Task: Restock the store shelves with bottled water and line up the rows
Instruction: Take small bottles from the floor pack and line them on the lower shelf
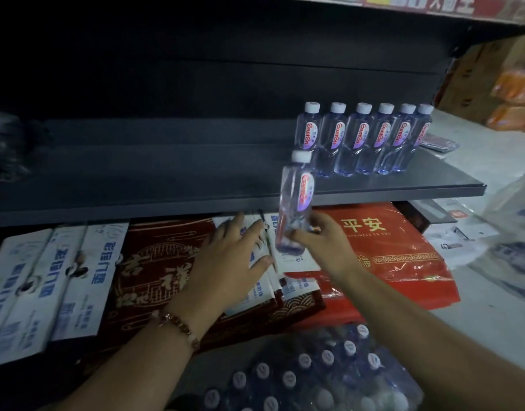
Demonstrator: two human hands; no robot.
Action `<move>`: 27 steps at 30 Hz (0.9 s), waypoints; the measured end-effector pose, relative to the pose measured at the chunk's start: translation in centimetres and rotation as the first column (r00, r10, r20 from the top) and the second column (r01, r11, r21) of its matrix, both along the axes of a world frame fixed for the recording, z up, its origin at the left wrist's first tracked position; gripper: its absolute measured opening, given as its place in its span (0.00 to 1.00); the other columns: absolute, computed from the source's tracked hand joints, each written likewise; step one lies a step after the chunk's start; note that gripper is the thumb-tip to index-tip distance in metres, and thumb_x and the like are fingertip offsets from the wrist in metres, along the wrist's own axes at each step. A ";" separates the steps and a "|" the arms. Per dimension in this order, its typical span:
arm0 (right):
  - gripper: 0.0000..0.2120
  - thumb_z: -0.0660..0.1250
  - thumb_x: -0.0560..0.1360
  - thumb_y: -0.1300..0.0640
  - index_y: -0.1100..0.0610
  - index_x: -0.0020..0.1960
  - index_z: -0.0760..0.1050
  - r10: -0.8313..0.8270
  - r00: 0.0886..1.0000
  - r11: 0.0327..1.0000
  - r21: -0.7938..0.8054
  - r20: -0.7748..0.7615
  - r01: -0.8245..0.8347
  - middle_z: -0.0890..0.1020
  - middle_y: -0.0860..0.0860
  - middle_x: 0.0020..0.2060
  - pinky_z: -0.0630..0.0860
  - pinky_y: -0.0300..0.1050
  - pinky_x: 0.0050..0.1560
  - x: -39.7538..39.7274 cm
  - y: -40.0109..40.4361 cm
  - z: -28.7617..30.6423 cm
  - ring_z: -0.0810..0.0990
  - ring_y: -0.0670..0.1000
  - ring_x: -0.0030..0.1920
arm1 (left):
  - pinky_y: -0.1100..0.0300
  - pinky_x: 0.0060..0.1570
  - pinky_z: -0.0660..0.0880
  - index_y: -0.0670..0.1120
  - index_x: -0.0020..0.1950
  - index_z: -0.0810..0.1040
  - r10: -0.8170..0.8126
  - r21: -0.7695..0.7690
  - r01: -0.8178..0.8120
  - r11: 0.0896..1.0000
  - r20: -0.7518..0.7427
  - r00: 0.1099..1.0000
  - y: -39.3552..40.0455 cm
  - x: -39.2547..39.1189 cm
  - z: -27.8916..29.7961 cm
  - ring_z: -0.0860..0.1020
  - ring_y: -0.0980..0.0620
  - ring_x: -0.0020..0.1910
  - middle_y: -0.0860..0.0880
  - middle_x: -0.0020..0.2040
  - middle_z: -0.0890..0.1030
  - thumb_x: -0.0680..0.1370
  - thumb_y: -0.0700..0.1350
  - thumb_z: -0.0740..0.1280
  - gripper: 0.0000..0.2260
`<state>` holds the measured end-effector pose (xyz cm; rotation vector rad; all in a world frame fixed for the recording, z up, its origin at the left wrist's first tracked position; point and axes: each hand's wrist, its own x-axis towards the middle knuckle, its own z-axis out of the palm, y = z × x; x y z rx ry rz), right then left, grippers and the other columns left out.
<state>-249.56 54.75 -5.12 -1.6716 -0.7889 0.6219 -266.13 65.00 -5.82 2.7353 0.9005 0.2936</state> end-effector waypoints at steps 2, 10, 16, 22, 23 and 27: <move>0.17 0.74 0.74 0.59 0.55 0.62 0.76 -0.077 0.997 0.996 0.036 0.024 0.076 0.82 0.49 0.54 0.80 0.33 0.39 1.0 2.8 0.6 0.84 0.41 0.44 | 0.46 0.78 0.50 0.57 0.82 0.49 0.012 0.056 -0.012 0.998 -0.005 1.000 0.6 -0.1 -0.2 0.48 0.45 0.81 0.47 0.83 0.46 0.82 0.65 0.56 0.32; 0.11 0.74 0.72 0.59 0.57 0.54 0.80 -0.330 0.933 0.944 0.052 0.145 0.326 0.84 0.49 0.46 0.77 0.41 0.45 5.6 14.1 1.1 0.81 0.46 0.43 | 0.47 0.79 0.47 0.57 0.83 0.46 0.022 0.042 -0.022 0.999 0.004 1.000 2.7 -0.2 -0.5 0.45 0.46 0.82 0.47 0.83 0.42 0.82 0.64 0.55 0.33; 0.22 0.75 0.72 0.60 0.59 0.63 0.73 -0.423 0.864 0.903 0.046 0.273 0.427 0.79 0.55 0.59 0.74 0.43 0.54 7.5 18.1 0.3 0.79 0.54 0.55 | 0.46 0.79 0.45 0.57 0.83 0.47 0.019 -0.006 -0.019 1.000 0.002 1.000 4.0 0.2 -1.1 0.43 0.45 0.82 0.48 0.83 0.41 0.83 0.63 0.56 0.32; 0.24 0.76 0.72 0.59 0.58 0.63 0.68 -0.496 0.815 0.866 0.093 0.300 0.492 0.76 0.56 0.62 0.74 0.53 0.66 8.1 19.2 -0.4 0.77 0.57 0.61 | 0.44 0.79 0.47 0.57 0.82 0.47 0.000 -0.001 0.000 1.000 -0.005 1.000 4.3 0.7 -1.9 0.44 0.44 0.82 0.47 0.83 0.42 0.83 0.62 0.57 0.32; 0.25 0.76 0.72 0.58 0.58 0.64 0.68 -0.493 0.815 0.866 0.086 0.305 0.492 0.76 0.56 0.63 0.73 0.53 0.67 8.2 19.3 -0.4 0.77 0.57 0.62 | 0.44 0.78 0.47 0.56 0.82 0.47 -0.003 0.006 0.003 1.000 -0.010 1.000 4.3 0.7 -2.1 0.45 0.44 0.82 0.46 0.83 0.43 0.83 0.62 0.58 0.32; 0.28 0.76 0.72 0.57 0.57 0.67 0.67 -0.432 0.848 0.896 0.041 0.306 0.442 0.75 0.56 0.65 0.72 0.53 0.67 8.2 18.5 -0.2 0.76 0.57 0.64 | 0.43 0.79 0.48 0.56 0.83 0.47 -0.009 0.003 0.009 1.000 -0.053 0.999 4.4 0.6 -2.7 0.46 0.42 0.82 0.45 0.83 0.44 0.83 0.61 0.58 0.33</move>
